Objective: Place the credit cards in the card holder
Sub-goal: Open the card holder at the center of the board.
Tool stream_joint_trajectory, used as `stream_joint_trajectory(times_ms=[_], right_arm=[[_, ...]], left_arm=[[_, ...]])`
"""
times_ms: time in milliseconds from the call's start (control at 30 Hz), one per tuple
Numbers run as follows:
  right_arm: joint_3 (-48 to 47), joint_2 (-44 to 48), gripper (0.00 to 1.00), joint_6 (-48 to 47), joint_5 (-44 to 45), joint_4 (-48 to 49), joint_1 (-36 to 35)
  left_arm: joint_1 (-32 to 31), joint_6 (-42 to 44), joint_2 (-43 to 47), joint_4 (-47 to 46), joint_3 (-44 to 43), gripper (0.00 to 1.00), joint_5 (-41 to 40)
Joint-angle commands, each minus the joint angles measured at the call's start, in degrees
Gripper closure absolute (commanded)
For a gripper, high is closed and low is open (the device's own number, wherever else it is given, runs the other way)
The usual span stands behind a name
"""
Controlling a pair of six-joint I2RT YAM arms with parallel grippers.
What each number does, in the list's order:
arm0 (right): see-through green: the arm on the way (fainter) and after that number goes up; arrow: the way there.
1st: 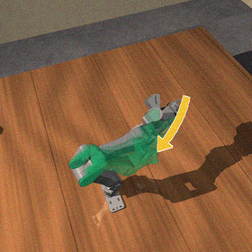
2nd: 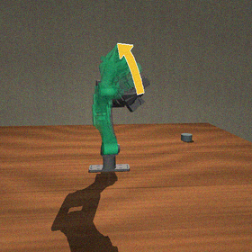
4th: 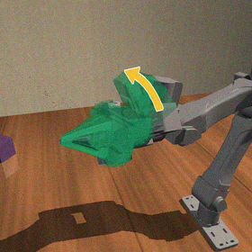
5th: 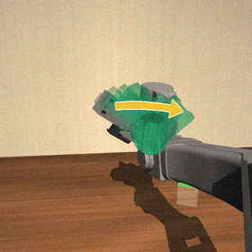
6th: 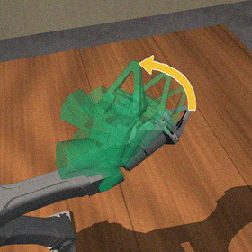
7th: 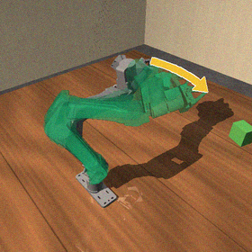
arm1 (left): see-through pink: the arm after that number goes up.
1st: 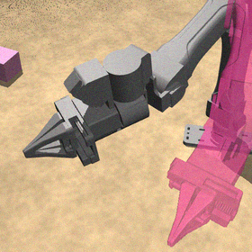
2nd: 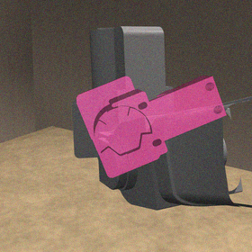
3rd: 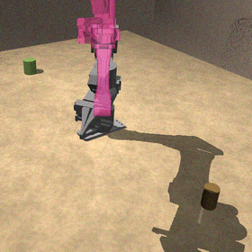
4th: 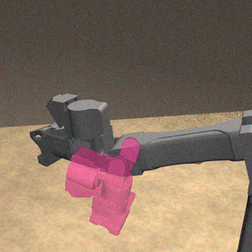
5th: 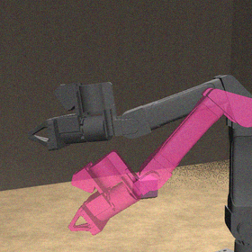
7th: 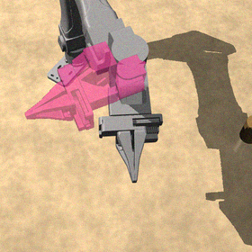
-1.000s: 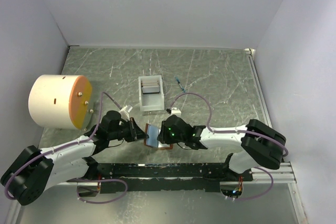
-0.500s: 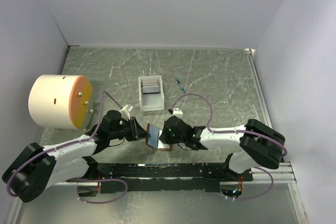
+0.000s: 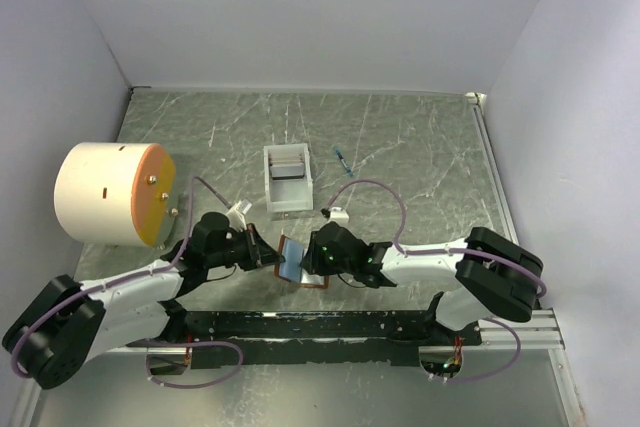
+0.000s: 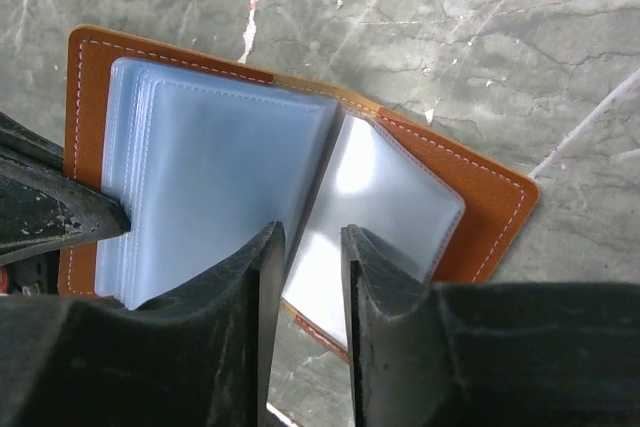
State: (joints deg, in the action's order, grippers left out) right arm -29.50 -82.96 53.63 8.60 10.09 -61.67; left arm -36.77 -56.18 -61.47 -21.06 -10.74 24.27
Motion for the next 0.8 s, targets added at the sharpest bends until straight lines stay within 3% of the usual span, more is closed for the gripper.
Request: stream_joint_trajectory(times_ms=[0,200,400,533,767], right_arm=[[-1.70,3.18,0.67,0.34,-0.12,-2.79,-0.04],[-3.16,6.98,0.59,0.73,-0.94,-4.15,-0.02],[-4.35,3.91,0.54,2.78,-5.48,-1.02,-0.12],[-4.26,2.56,0.45,3.45,-7.05,0.46,-0.12],[-5.05,1.04,0.40,2.41,-8.79,0.96,-0.12]], left_arm=[[0.23,1.39,5.33,4.66,-0.95,0.93,-2.06],[0.24,1.43,10.06,10.67,-1.02,0.93,-4.70],[0.13,0.51,10.73,11.65,-0.44,0.93,-5.54],[0.13,0.44,10.60,12.09,-0.23,0.93,-6.22],[0.12,0.07,10.61,12.01,-0.01,0.93,-6.67]])
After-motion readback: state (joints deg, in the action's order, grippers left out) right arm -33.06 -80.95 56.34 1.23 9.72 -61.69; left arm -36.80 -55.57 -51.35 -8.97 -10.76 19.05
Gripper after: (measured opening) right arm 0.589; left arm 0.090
